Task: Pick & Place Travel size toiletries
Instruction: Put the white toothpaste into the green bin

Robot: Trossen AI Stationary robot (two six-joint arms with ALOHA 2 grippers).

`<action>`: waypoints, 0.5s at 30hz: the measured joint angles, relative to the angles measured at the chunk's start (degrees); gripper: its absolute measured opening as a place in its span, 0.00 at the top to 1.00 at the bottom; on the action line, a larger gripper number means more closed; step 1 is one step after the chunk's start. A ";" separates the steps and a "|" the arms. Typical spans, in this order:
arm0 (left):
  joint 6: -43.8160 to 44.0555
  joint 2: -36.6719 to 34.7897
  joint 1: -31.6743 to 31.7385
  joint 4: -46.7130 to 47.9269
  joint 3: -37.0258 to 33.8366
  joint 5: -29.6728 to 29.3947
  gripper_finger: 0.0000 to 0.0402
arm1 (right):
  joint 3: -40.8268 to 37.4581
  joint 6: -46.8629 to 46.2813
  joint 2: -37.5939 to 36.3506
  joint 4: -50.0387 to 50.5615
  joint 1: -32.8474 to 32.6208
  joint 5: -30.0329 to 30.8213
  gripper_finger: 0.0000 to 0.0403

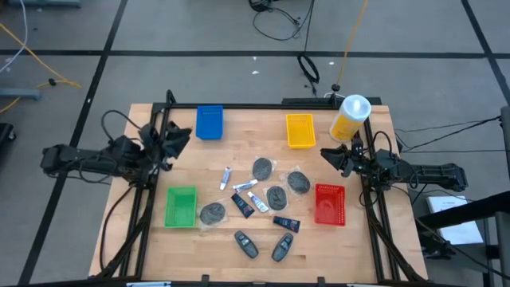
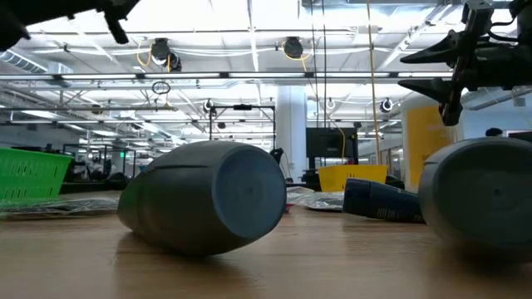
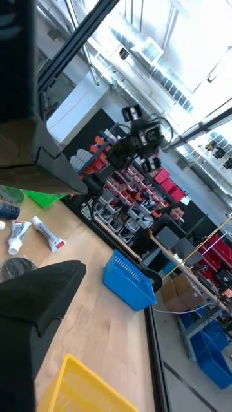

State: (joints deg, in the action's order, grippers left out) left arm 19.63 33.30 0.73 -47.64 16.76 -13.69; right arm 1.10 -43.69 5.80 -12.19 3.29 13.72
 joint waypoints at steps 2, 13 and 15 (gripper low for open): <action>0.11 2.78 0.00 0.38 2.67 -2.81 0.55 | 0.00 -0.01 0.00 0.00 0.00 0.00 0.58; 10.19 14.95 -0.02 51.43 25.58 -7.81 0.54 | 0.00 -0.58 0.00 0.00 0.00 -0.02 0.58; 14.25 16.54 -0.01 61.82 28.98 -7.50 0.54 | 0.00 -0.58 0.00 0.02 0.00 0.00 0.58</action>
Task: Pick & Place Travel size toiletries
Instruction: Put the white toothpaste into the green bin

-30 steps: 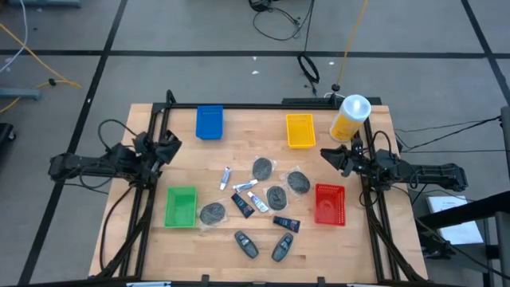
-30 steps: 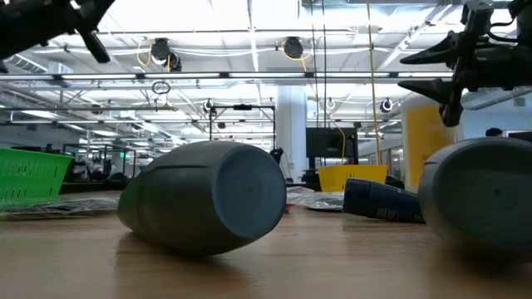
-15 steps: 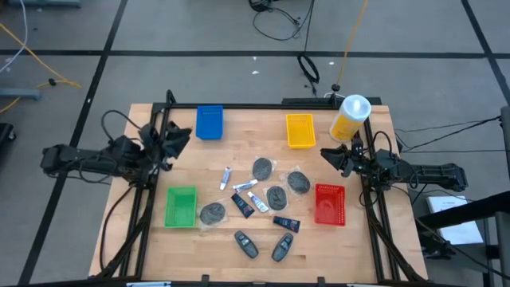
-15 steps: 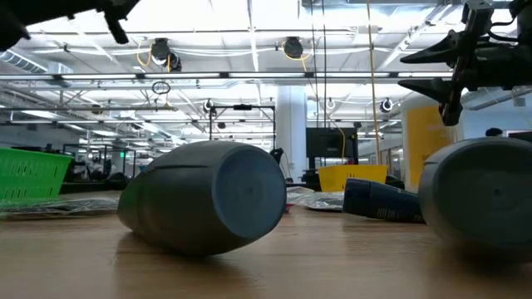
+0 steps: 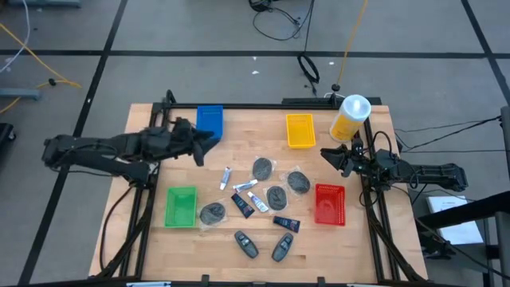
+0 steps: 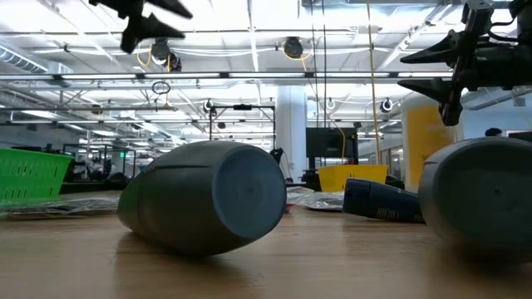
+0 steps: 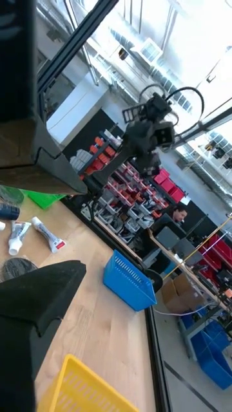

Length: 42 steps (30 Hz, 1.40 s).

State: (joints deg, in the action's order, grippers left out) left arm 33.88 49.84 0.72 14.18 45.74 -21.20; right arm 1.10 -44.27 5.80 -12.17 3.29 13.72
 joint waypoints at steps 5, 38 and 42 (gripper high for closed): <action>11.53 3.83 -0.09 15.00 4.93 4.20 0.54 | 0.00 0.01 0.00 0.00 0.00 0.00 0.58; 34.13 39.87 -2.72 20.14 5.31 20.97 0.54 | 0.00 0.12 0.02 0.35 -0.02 -0.02 0.58; 33.58 42.88 -2.72 17.60 5.29 20.70 0.54 | 0.00 0.13 0.02 0.42 0.00 0.00 0.58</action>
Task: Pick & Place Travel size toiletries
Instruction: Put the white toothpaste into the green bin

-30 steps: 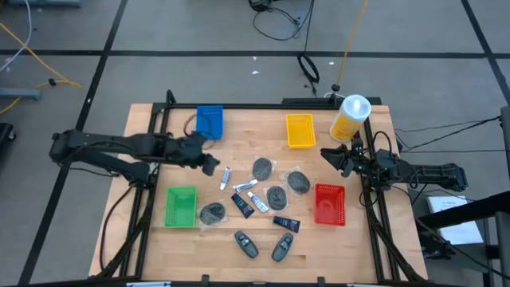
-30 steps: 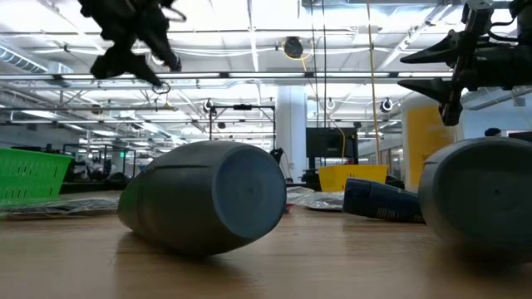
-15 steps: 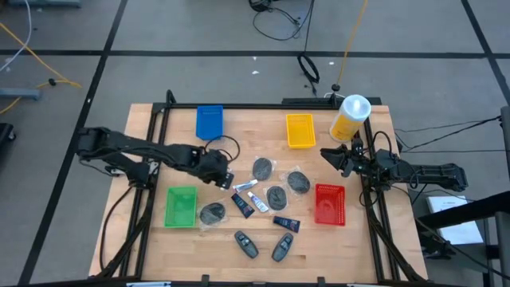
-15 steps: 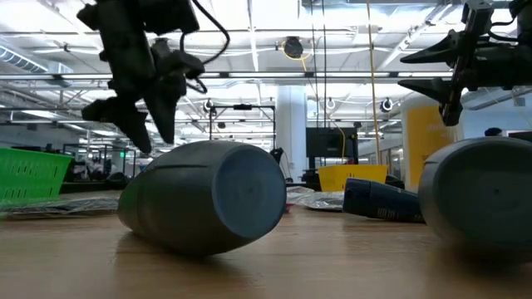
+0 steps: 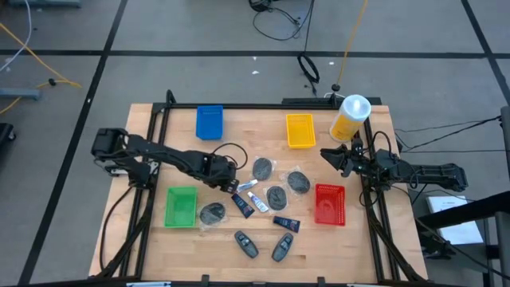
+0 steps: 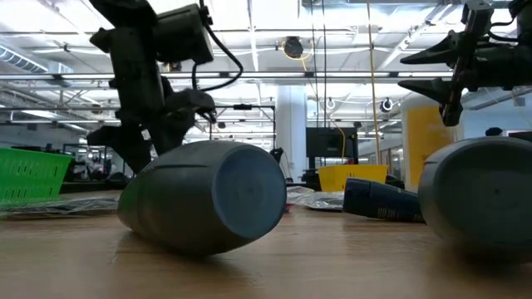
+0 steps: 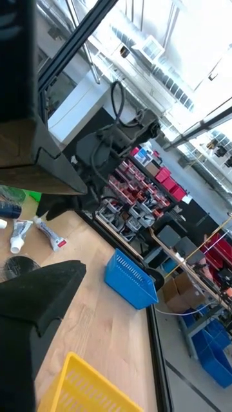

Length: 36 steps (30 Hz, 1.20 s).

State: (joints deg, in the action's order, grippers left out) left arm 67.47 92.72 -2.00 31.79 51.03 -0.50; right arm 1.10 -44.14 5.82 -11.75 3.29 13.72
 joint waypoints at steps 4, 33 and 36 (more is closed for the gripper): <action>1.44 3.10 0.17 0.11 -0.04 -1.06 0.54 | 0.00 -0.07 -0.02 -0.02 0.00 0.00 0.58; -2.76 -4.94 -0.03 0.21 -0.22 0.83 0.83 | 0.04 -0.15 0.31 -8.36 -0.01 0.00 0.58; -0.27 -10.34 -1.00 0.68 -0.16 3.18 0.86 | 0.96 -0.09 1.26 -8.77 -0.02 0.00 0.58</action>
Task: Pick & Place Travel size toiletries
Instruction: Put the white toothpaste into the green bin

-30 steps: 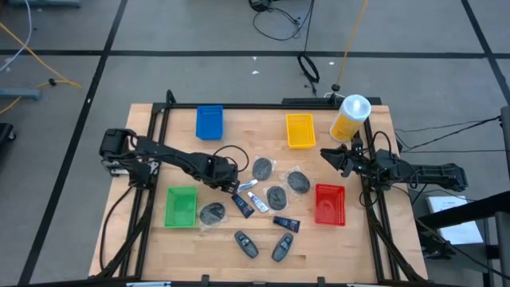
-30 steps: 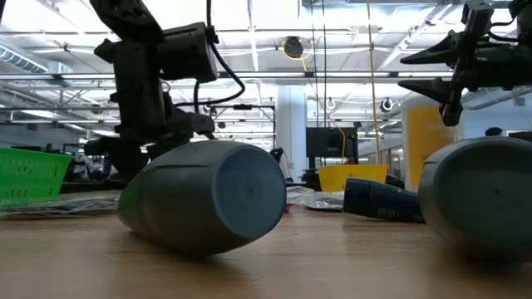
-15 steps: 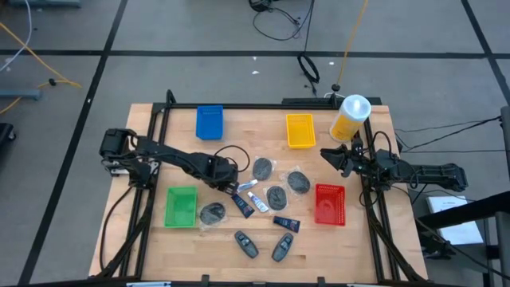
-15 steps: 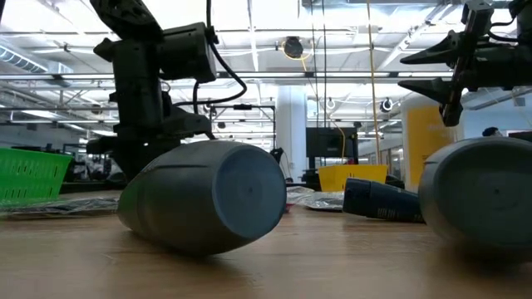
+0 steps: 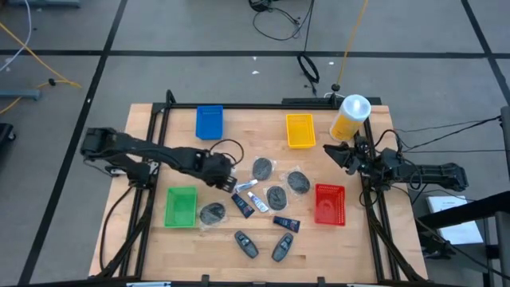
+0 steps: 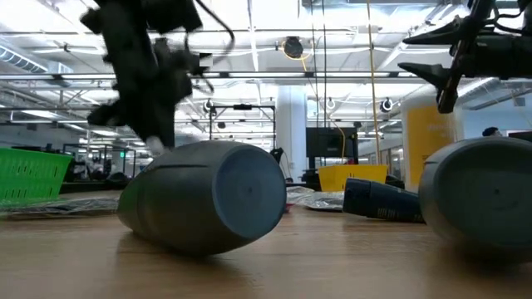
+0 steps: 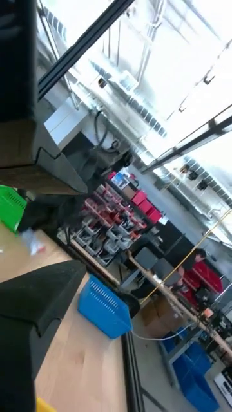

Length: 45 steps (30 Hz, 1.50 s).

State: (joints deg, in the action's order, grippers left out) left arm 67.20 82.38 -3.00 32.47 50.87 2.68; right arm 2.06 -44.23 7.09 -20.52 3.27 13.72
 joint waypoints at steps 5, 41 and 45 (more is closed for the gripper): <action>9.13 -9.14 -4.02 2.54 0.03 1.86 0.88 | 2.31 1.78 3.96 0.25 0.02 -0.02 0.58; 64.19 -17.12 -37.52 26.21 -7.39 -5.72 0.84 | 17.88 12.39 36.38 0.45 -0.02 -8.03 0.58; 62.38 -17.12 -37.49 21.47 -9.14 -5.83 0.84 | 17.93 11.98 38.24 0.51 -0.02 -8.04 0.58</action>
State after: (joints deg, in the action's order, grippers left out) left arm 129.58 65.25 -40.49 53.94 41.73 -3.15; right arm 19.99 -32.25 45.32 -20.01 3.25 5.67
